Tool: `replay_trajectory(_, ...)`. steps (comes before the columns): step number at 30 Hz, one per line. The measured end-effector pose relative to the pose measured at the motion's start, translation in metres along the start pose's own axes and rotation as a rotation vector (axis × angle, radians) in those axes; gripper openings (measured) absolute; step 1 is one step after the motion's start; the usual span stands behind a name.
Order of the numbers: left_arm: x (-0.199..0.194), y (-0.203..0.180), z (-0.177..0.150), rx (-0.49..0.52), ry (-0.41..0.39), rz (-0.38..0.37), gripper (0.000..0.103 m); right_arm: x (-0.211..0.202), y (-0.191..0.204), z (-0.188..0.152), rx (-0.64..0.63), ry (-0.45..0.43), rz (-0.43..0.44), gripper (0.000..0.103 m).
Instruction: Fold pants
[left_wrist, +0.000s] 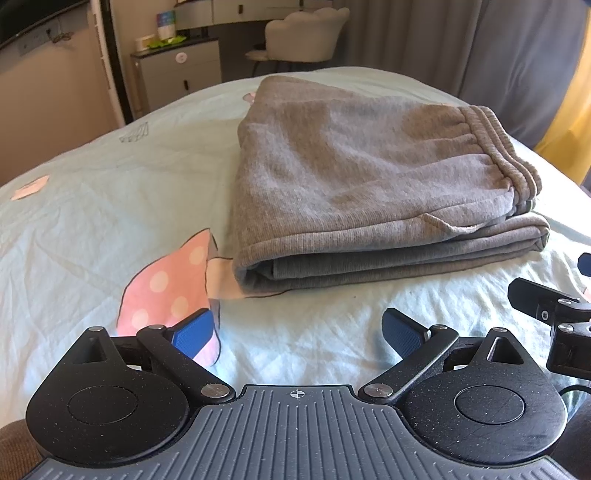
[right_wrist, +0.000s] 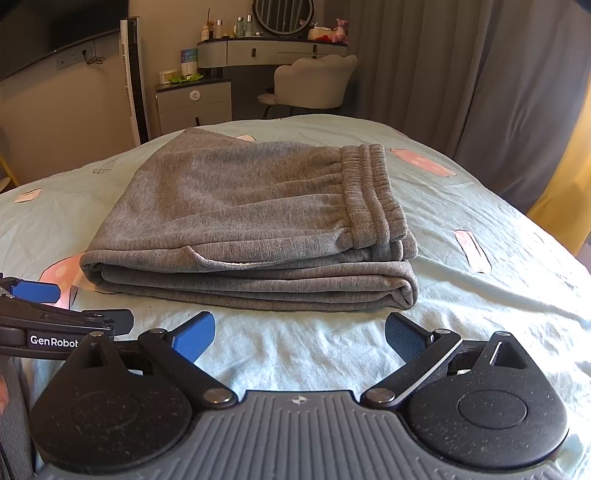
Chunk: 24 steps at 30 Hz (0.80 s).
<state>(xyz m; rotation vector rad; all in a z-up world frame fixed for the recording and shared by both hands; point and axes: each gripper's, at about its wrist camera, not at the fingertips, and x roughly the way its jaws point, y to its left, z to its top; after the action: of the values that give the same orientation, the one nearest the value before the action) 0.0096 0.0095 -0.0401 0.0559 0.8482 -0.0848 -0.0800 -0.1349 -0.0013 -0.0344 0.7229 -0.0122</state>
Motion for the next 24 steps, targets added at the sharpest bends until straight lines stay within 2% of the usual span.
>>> replay_trajectory(24,0.0013,0.0008,0.0011,-0.010,0.012,-0.019,0.101,-0.0006,0.0000,0.0003,0.002,-0.002,-0.002,0.099)
